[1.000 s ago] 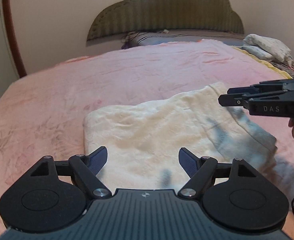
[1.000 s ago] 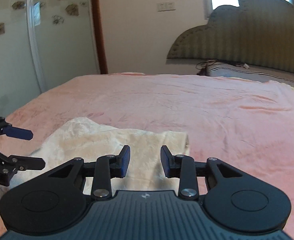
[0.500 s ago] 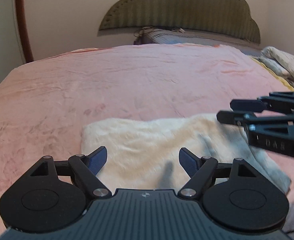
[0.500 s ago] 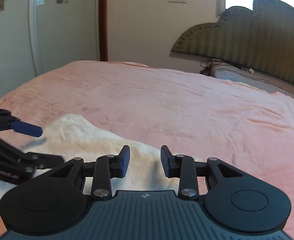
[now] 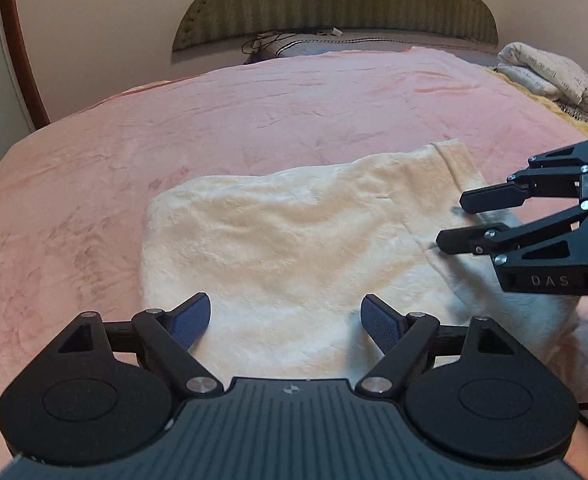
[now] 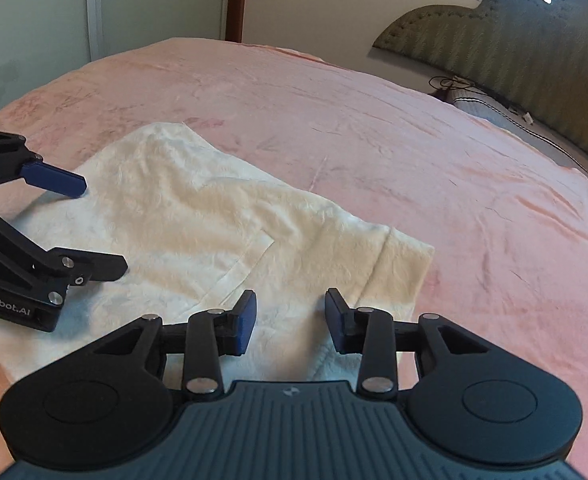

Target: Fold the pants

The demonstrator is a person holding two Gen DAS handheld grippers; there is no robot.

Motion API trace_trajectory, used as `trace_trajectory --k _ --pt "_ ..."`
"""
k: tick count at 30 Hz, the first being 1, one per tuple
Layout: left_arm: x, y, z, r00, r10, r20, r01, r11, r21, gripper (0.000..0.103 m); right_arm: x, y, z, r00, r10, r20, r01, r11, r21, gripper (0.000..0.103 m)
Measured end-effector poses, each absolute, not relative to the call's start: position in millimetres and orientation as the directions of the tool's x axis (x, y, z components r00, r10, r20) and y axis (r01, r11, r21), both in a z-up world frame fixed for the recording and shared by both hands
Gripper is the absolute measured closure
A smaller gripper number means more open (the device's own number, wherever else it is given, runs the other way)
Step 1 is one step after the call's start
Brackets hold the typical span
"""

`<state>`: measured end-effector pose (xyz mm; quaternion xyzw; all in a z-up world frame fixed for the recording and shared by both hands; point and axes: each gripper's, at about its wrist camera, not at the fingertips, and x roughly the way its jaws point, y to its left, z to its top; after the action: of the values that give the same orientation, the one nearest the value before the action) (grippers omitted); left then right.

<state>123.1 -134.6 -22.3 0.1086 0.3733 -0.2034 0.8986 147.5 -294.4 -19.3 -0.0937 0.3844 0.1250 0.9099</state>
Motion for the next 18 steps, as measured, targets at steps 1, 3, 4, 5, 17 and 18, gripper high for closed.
trace_trajectory --k 1,3,4,5,17,18 --pt "117.8 -134.0 -23.2 0.624 -0.307 -0.719 0.454 0.891 0.014 0.018 139.2 -295.0 -15.9 0.675 0.175 -0.717 -0.308 0.949 -0.058 0.059" --pt "108.1 -136.5 -30.0 0.587 -0.334 -0.738 0.484 0.875 -0.011 0.018 125.0 -291.6 -21.5 0.647 0.188 -0.739 -0.344 0.937 -0.063 0.045" --pt "100.0 -139.9 -33.4 0.599 -0.324 -0.732 0.488 0.873 0.013 0.018 116.5 -289.9 -26.1 0.647 0.171 -0.743 -0.350 0.932 -0.090 0.044" --pt "92.8 -141.2 -34.2 0.626 -0.312 -0.715 0.485 0.873 0.043 0.018 109.6 -291.9 -27.8 0.655 0.163 -0.738 -0.340 0.936 -0.095 0.043" --pt "87.6 -131.4 -29.8 0.671 -0.243 -0.700 0.369 0.929 0.031 0.017 82.1 -283.4 -14.2 0.735 0.153 -0.660 -0.287 0.953 -0.099 0.040" --pt "85.4 -130.2 -30.8 0.672 -0.243 -0.699 0.368 0.930 0.030 0.016 83.0 -280.4 -21.2 0.711 0.142 -0.689 -0.300 0.947 -0.114 0.040"
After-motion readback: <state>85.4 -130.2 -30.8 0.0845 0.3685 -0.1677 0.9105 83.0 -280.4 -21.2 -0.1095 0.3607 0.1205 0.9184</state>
